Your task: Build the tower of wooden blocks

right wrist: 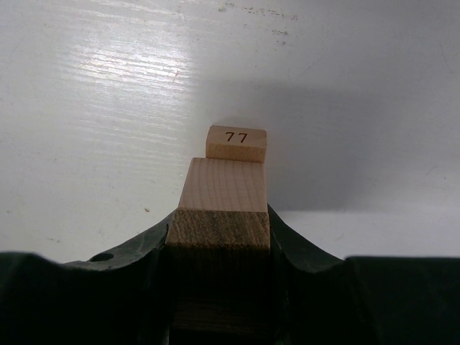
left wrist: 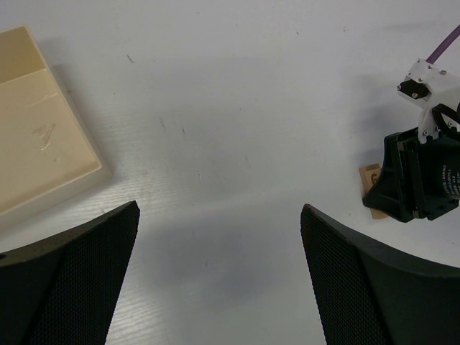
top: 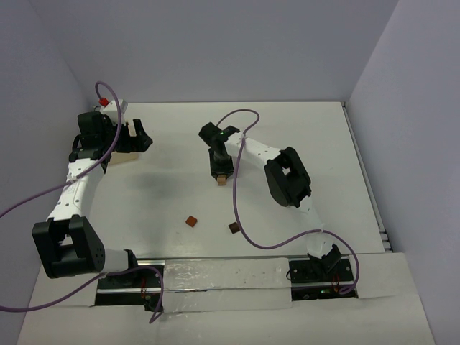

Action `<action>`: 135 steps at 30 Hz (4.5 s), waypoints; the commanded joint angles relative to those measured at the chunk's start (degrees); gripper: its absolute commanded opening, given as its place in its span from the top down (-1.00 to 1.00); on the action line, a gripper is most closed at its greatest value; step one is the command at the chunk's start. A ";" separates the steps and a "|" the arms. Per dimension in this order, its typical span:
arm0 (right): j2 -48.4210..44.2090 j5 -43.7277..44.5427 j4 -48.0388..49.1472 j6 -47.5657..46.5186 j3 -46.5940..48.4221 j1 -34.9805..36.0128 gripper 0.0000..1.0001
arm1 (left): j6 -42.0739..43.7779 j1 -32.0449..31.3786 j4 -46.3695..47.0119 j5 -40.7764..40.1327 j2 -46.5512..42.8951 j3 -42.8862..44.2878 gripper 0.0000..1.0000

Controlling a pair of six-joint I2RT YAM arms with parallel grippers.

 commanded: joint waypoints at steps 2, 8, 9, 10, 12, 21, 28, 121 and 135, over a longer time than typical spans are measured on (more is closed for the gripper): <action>0.30 0.95 -0.51 -0.38 -1.73 0.59 0.04 | 0.32 -0.13 0.95 0.93 0.03 2.45 -0.98; 0.44 1.13 -0.69 0.11 -1.36 0.67 -0.21 | 0.32 -0.13 0.96 0.83 0.02 2.45 -0.99; 0.44 1.14 -0.69 0.12 -1.28 0.67 -0.21 | 0.32 -0.13 1.04 0.83 -0.06 2.45 -0.99; 0.44 1.22 -0.70 0.21 -1.27 0.68 -0.23 | 0.31 -0.13 1.04 0.83 -0.06 2.37 -0.98; 0.34 1.31 -0.83 0.42 -1.06 0.76 -0.36 | 0.23 -0.13 1.04 0.83 -0.01 2.37 -0.99; -1.21 0.63 -0.93 0.35 -0.01 0.94 -0.99 | 0.32 -0.13 0.95 0.92 0.05 2.28 -0.98; -4.58 0.56 -0.95 -1.01 2.47 1.20 -0.99 | 0.27 -0.13 0.73 1.00 -0.10 2.58 -0.98; -34.88 -1.58 5.38 -12.98 -14.01 -19.73 -0.99 | 72.61 -42.89 -19.96 0.99 7.34 -15.38 0.46; -34.01 -3.09 4.75 -13.43 -12.16 -23.26 -0.98 | 56.72 -35.62 -37.87 8.25 21.04 18.92 1.00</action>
